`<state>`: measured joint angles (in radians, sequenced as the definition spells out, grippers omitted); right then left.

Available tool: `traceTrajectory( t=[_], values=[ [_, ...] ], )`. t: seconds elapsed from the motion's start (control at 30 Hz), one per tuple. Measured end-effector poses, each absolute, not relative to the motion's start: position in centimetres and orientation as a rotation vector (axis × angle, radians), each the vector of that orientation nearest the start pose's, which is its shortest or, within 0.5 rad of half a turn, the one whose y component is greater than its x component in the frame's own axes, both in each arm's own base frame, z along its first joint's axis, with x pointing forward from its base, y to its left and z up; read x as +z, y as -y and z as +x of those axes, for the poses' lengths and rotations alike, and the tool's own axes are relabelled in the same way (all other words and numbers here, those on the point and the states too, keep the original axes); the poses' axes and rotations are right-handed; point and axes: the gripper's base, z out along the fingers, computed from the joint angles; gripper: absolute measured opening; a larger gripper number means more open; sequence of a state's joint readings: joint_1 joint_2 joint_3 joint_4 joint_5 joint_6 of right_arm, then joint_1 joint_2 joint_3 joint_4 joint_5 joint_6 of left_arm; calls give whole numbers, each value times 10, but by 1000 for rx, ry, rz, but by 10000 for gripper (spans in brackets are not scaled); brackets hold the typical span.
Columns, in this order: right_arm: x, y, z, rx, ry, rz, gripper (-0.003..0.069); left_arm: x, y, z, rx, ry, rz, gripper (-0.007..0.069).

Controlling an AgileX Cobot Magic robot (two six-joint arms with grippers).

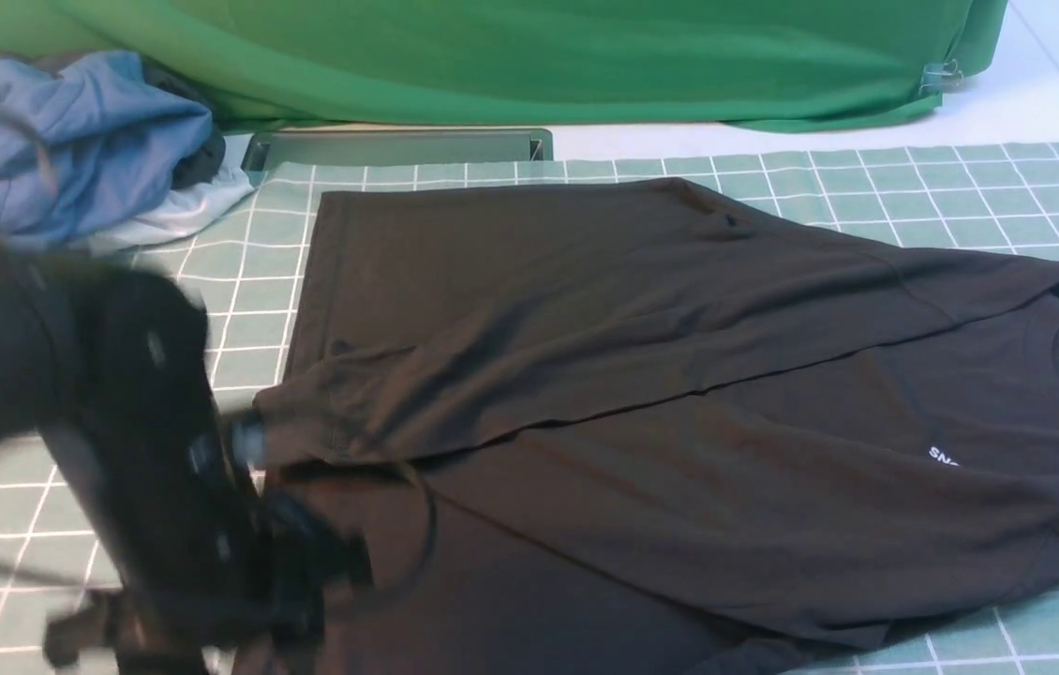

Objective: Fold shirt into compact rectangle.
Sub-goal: 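Grasp the near edge of the shirt at its hem and shoulder corners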

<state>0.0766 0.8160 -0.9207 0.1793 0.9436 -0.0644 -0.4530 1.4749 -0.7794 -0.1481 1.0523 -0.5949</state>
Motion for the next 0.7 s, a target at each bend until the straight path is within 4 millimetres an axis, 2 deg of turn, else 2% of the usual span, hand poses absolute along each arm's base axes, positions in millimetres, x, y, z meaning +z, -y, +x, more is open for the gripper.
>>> traceTrajectory(
  t=[0.1,0.2,0.5,0.7],
  values=[
    [364,-24,141,226,-2313,-114,235,178,109,182,-76,-3264,-426,381],
    [364,-24,141,226,-2312,-114,235,170,107,179,-49,-3219,-494,381],
    [364,-24,142,227,-2310,-113,235,166,110,188,-126,-3123,-526,381],
    [364,-24,142,228,-2310,-109,235,167,100,191,-78,-3129,-540,381]
  ],
)
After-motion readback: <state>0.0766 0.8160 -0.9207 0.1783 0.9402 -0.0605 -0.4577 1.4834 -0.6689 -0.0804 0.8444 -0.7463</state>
